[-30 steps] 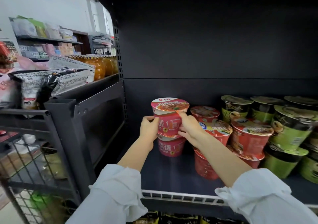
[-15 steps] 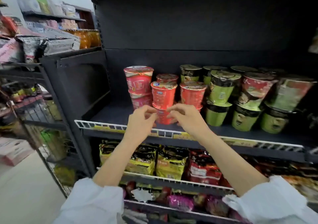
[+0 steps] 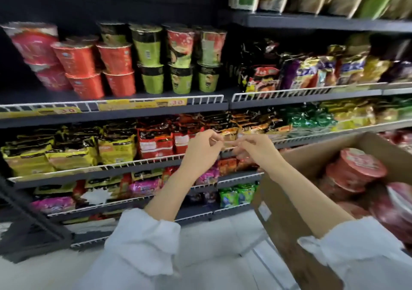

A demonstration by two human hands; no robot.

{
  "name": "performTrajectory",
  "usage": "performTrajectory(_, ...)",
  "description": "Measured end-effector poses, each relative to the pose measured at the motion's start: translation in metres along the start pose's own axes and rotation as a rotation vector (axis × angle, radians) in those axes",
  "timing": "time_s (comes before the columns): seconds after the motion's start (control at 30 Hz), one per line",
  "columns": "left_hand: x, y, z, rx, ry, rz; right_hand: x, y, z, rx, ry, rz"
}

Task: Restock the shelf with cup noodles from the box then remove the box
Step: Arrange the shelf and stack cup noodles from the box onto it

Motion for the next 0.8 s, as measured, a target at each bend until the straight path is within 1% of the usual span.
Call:
performTrajectory(0.13, 0.088, 0.055, 0.004, 0.062, -0.196, -0.049, -0.075, 0.072, 0.025, 0.114, 0.098, 0.034)
performTrajectory(0.2, 0.128, 0.080, 0.002, 0.088, -0.286, -0.091, -0.106, 0.106, 0.028, 0.175, 0.139, 0.013)
performTrajectory(0.3, 0.185, 0.111, -0.007, 0.097, -0.354, -0.141, -0.148, 0.151, 0.029, 0.251, 0.160, -0.018)
performTrajectory(0.37, 0.224, 0.129, -0.016, 0.079, -0.374, -0.154, -0.179, 0.178, 0.025, 0.265, 0.157, -0.036)
performTrajectory(0.43, 0.264, 0.143, -0.027, 0.038, -0.400, -0.159, -0.212, 0.204, 0.019, 0.279, 0.148, -0.023)
performTrajectory(0.53, 0.325, 0.159, -0.052, -0.059, -0.442, -0.155, -0.263, 0.249, -0.002, 0.297, 0.180, 0.019)
performTrajectory(0.6, 0.364, 0.163, -0.070, -0.166, -0.452, -0.105, -0.293, 0.280, -0.021, 0.354, 0.182, 0.027)
performTrajectory(0.67, 0.399, 0.162, -0.086, -0.277, -0.451, -0.058, -0.319, 0.308, -0.038, 0.451, 0.177, 0.084)
performTrajectory(0.77, 0.442, 0.149, -0.112, -0.426, -0.389, 0.047, -0.352, 0.338, -0.065, 0.495, 0.087, 0.223)
performTrajectory(0.8, 0.455, 0.144, -0.118, -0.478, -0.372, 0.085, -0.362, 0.348, -0.075, 0.501, 0.062, 0.234)
Point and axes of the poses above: each hand's wrist, its own z-axis away from the middle knuckle, its own x-axis out of the palm, y = z × x, the point moved 1 cm from there along -z, towards the middle knuckle, and after that the axes turned 2 degrees about x, right-handed, at the moved point
